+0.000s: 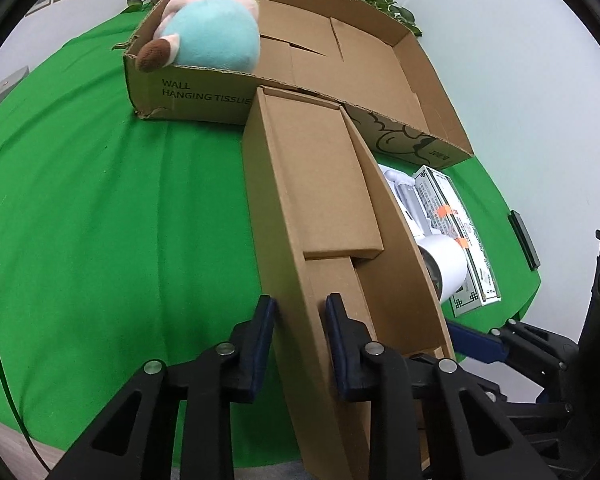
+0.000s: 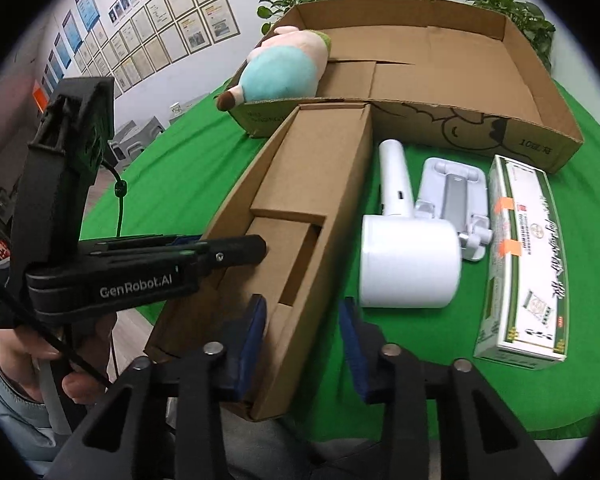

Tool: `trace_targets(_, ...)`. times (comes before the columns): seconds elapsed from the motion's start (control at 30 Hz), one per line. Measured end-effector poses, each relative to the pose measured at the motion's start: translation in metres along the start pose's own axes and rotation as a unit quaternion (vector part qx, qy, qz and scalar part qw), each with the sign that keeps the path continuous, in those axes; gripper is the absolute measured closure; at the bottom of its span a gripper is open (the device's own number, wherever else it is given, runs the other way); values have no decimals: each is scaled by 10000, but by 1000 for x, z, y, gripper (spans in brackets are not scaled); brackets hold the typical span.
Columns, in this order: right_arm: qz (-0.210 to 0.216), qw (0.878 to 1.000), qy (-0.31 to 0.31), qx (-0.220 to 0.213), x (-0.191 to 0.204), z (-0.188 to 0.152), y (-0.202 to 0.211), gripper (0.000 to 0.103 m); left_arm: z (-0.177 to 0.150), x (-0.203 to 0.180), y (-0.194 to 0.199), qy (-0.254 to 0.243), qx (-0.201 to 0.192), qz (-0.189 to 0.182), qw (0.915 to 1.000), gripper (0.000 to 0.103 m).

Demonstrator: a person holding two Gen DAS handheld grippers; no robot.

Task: Organize objects
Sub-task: 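Lift the cardboard tray and lower it into the box beside the pig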

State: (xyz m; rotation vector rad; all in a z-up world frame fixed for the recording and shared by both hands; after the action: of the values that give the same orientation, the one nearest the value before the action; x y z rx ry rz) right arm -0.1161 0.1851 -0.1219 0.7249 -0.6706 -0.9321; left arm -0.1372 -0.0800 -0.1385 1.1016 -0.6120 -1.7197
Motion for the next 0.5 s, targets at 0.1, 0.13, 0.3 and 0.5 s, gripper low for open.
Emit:
trace_targets(0.1,-83,9999,-67,42,3,5,-6,78,-1,-1,3,-78,-58,136,9999,81)
trace_targets(0.13,-79,9999,-97,60,4,5,-8,78,-2,1,5,-39,-73,185,9998,81)
trace_targets(0.3,-232,9995,-146,132,15,5,-11,81,-10,6,15,-3,-117,363,9993,81)
trace_targets(0.5,-340,9988,-256,249,19,7,-21,82,-19,12,24,100,-196,423,9989,82)
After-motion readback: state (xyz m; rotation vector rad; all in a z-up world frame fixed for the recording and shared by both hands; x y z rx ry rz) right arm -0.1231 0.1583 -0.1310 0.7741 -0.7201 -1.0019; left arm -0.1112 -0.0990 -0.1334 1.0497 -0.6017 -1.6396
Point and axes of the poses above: each gripper's, at about its wrist camera, not at the fingertips, and y roughly against the way its jaws point, x to its left, z to its top, the point moved 6 cm from there along -y, roughly the way its jaws point, and after that the axes turned 3 degrees about y, right-handed, at the moved point
